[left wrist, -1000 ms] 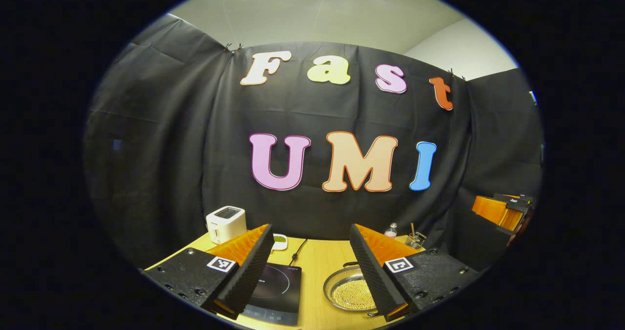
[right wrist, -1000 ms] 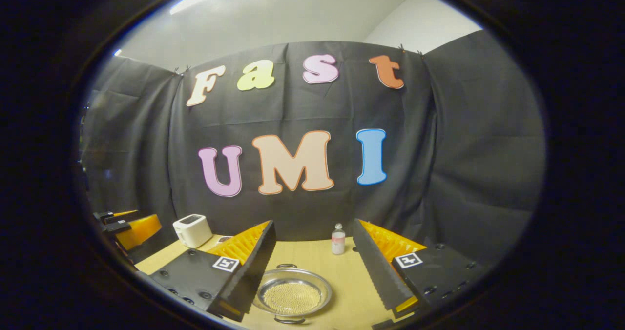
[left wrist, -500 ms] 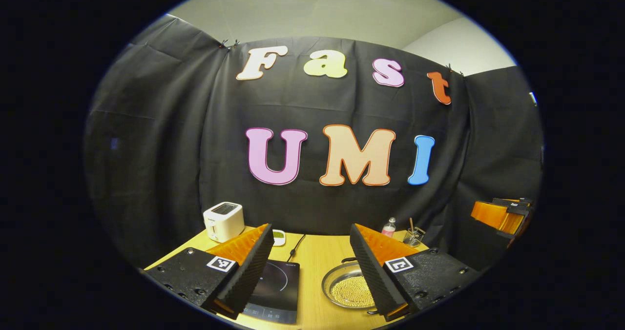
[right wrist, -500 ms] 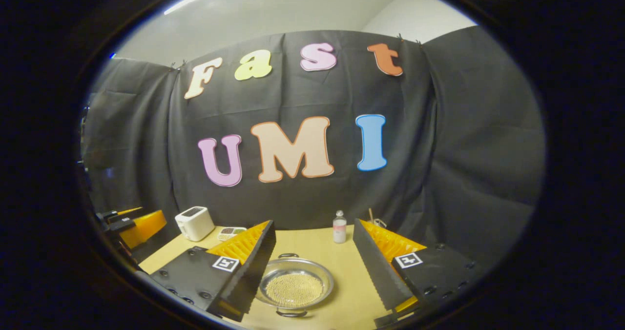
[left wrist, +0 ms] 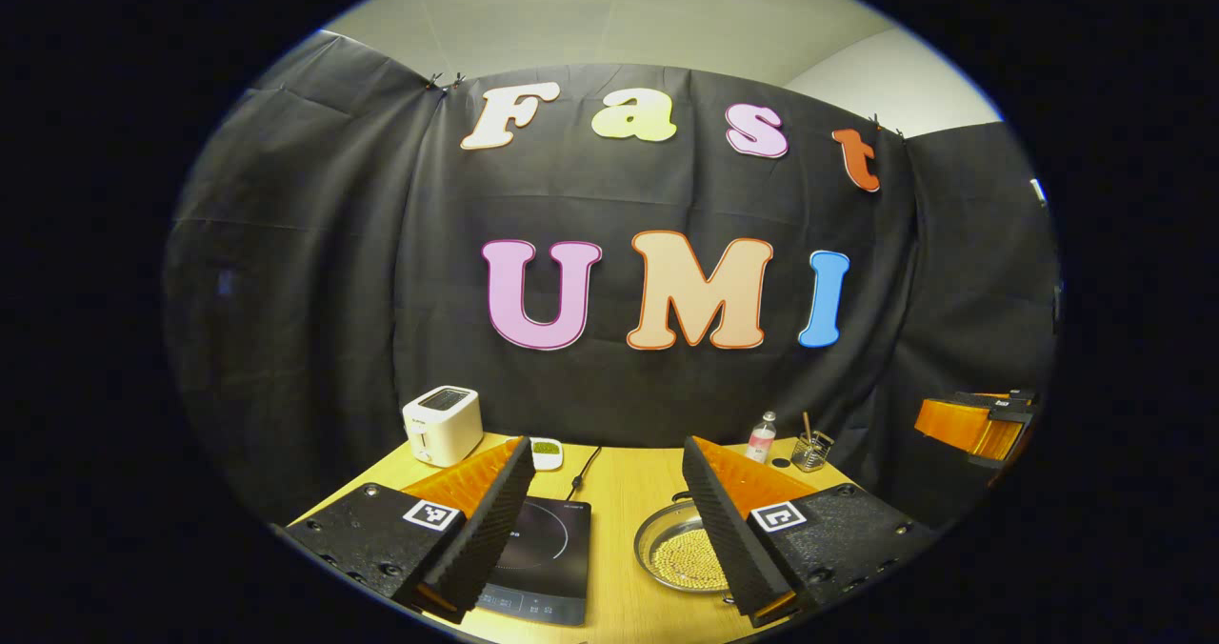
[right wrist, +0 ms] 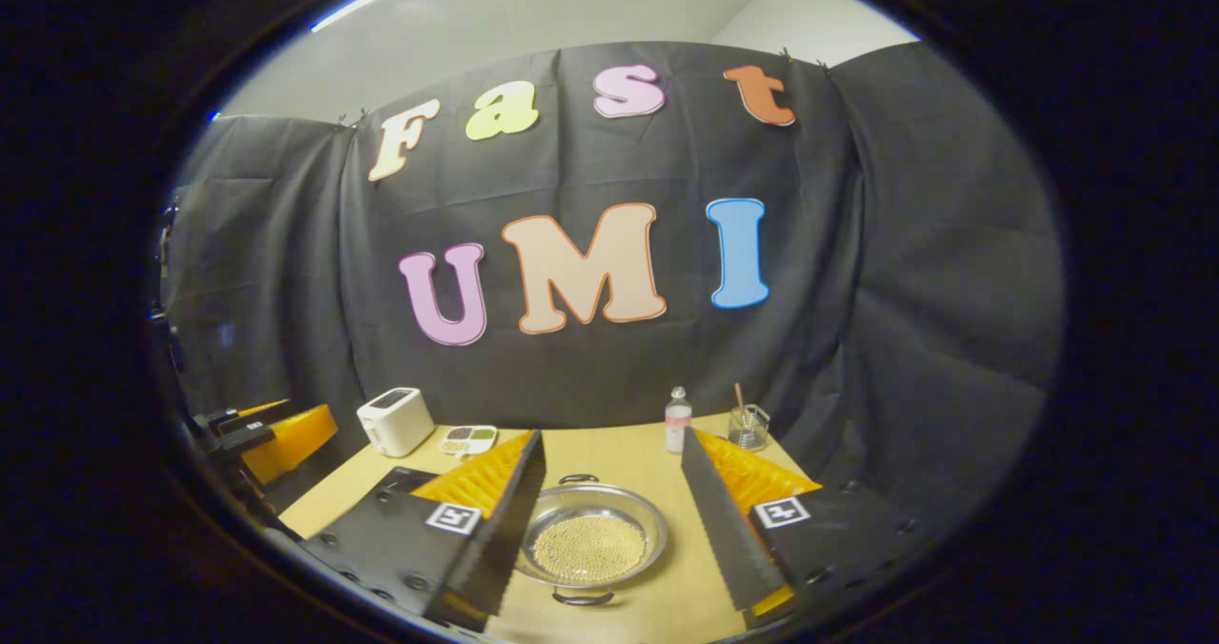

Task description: First push the handle of the pot to place it horizontally, then grasp the pot with both hands and set it on the induction cooktop.

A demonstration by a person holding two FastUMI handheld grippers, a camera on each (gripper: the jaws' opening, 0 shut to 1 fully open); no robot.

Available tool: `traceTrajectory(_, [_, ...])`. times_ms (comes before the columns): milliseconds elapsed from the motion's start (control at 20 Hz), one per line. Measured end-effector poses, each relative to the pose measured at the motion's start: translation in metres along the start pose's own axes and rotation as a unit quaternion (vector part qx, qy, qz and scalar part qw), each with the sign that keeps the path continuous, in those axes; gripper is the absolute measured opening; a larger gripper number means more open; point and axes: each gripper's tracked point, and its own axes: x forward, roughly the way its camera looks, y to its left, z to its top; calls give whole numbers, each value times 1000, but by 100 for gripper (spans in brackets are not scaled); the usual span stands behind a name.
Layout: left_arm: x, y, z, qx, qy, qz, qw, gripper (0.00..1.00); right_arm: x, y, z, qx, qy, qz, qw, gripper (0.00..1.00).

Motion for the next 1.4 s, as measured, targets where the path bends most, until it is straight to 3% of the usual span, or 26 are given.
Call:
traceTrajectory(150, [-4,4,-5,-3,6,4,1000,95,3,7,-11,13,15,12,1000,63])
traceTrajectory(250, [-6,9,-6,1,9,9,1000,95,2,11,-18,5,20,14,1000,39])
traceTrajectory(400, [-8,11,-7,4,12,11,1000,96,6,23,-30,-16,35,27,999,24])
traceTrajectory(550, [-11,17,-8,10,12,16,1000,96,-1,28,-33,-3,38,24,999,24])
traceTrajectory(650, [-11,23,-10,14,13,20,1000,95,10,44,-45,15,55,41,998,0])
traceTrajectory(1000, [-10,46,-15,26,22,32,999,95,28,56,-98,17,106,36,994,2])
traceTrajectory(1050, [-9,51,-17,26,23,33,999,92,30,58,-109,20,117,34,992,2])
traceTrajectory(1200, [-7,63,-19,26,24,31,999,96,36,62,-147,21,154,27,988,2])
traceTrajectory(1400, [-2,79,-23,30,25,26,999,92,41,64,-193,-6,198,12,980,0])
